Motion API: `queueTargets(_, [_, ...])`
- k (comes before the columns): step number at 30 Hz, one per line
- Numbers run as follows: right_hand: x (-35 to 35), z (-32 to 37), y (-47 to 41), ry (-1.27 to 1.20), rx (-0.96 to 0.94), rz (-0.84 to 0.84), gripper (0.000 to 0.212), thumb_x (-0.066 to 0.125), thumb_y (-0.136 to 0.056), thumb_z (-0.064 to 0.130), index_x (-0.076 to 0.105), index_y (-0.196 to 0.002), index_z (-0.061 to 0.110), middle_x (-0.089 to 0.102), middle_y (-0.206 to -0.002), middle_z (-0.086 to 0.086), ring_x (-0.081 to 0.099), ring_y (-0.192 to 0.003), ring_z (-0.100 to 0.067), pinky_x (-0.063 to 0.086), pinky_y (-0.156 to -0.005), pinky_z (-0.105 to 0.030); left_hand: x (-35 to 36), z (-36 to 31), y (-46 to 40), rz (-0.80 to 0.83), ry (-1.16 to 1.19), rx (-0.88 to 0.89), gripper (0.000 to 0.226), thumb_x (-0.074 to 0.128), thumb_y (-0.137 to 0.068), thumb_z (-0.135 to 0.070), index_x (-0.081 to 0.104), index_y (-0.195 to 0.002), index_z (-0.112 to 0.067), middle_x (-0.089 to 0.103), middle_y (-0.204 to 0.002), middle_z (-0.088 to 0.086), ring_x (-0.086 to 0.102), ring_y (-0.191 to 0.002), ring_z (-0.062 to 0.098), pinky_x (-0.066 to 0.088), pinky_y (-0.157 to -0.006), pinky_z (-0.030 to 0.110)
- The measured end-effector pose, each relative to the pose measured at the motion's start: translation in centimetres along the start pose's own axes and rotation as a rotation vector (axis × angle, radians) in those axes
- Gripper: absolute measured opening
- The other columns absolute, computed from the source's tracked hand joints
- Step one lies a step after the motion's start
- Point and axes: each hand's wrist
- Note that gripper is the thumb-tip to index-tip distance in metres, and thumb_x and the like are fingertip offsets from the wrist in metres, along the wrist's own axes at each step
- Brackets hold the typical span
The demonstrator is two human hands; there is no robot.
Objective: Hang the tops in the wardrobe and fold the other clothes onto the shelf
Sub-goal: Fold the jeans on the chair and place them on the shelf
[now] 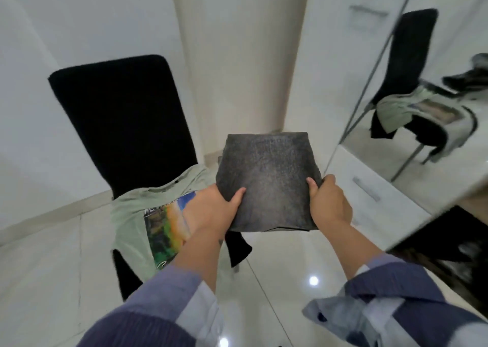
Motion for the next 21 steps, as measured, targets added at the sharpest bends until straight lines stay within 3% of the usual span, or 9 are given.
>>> queueTargets(11, [-19.6,-20.9,-2.7,0.111,0.456,-0.31,0.041,0.034,-0.098,0.049,0.046,-0.111,0.012,0.067,-0.099,-0.012,0.064,-0.089,-0.033,0.042,-0.061,-0.033,2.7,-27.6,7.4,0.073,0.113,0.505,0.06,0.037,-0.078,-0.078,0.063,-0.096,-0.026,0.068,-0.086,-0.001,0.065,-0.083,0.024,0.045,-0.062,0.029])
queueTargets(16, [-24.6,-30.4,-3.8,0.148,0.625,-0.372,0.047,0.031,-0.097,0.051,0.051,-0.116,0.012,0.067,-0.102,-0.009,0.065,-0.089,-0.027,0.043,-0.06,-0.03,5.9,-37.9,12.0,0.144,0.21,0.662,0.054,0.041,-0.08,-0.075,0.062,-0.092,-0.026,0.066,-0.084,-0.005,0.063,-0.08,0.02,0.038,-0.061,0.026])
queueTargets(21, [-27.6,-37.3,-5.5,0.199,0.7,-0.42,0.046,0.033,-0.098,0.048,0.051,-0.111,0.007,0.067,-0.1,-0.013,0.065,-0.088,-0.028,0.041,-0.058,-0.03,9.9,-45.9,13.8,0.186,0.257,0.767,0.056,0.04,-0.078,-0.078,0.062,-0.092,-0.028,0.066,-0.079,-0.006,0.063,-0.075,0.019,0.043,-0.059,0.026])
Point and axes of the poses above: each hand's wrist, its own y-axis away from the middle knuckle, its own x-axis out of the palm, z = x × y
